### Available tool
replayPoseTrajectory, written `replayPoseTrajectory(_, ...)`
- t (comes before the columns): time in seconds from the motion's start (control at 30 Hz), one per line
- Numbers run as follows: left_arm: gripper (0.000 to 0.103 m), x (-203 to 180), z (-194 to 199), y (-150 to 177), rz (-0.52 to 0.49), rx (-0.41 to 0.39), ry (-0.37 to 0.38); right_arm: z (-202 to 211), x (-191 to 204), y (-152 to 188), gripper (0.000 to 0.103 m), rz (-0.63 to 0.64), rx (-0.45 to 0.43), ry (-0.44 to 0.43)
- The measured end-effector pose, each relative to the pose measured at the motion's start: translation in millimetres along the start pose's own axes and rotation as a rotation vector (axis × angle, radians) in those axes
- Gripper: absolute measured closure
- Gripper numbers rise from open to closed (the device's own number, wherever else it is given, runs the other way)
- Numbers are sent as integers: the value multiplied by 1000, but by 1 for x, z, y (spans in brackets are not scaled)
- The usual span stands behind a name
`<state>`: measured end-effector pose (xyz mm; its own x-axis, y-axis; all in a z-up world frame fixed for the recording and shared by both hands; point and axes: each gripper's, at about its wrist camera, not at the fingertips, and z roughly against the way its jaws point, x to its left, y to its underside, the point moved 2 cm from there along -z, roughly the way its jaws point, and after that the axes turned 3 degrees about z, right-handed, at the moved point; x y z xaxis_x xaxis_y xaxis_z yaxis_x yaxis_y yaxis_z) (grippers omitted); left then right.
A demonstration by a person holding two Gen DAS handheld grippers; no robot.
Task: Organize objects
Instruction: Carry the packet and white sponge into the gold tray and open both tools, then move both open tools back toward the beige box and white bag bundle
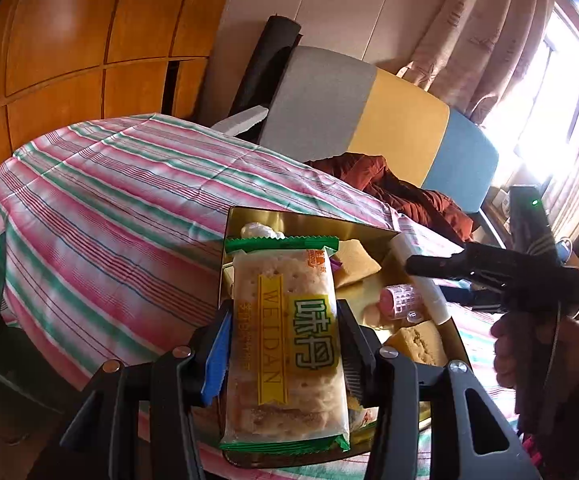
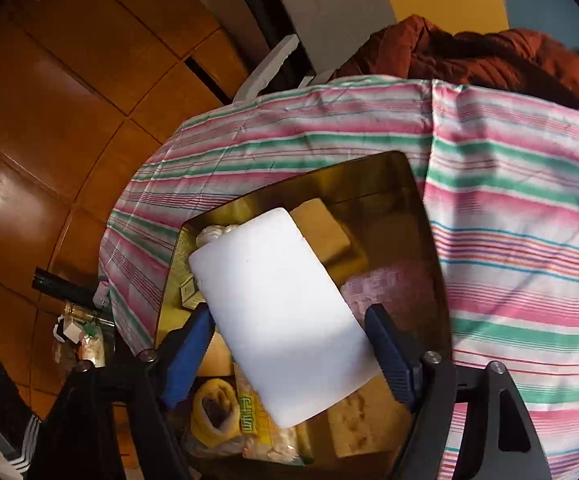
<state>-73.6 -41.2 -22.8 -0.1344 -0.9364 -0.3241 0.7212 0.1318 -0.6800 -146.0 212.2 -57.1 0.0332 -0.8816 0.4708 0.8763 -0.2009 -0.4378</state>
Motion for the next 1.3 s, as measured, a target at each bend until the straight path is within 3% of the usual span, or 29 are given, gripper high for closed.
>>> replayPoseTrajectory(0.07, 55, -1, -2, 0, -2, 6, -5, -6, -1, 1, 16, -22, 11, 8)
replayPoseTrajectory(0.43, 54, -32, -27, -16, -48, 16, 23, 7, -13, 24, 16, -36, -22, 44)
replayPoseTrajectory(0.7, 53, -55, -58, -30, -72, 31, -1, 31, -17, 39, 15, -30, -67, 96)
replayPoseTrajectory(1.3, 53, -52, -33, -12, -114, -3, -64, 29, -10, 61, 15, 14, -73, 148)
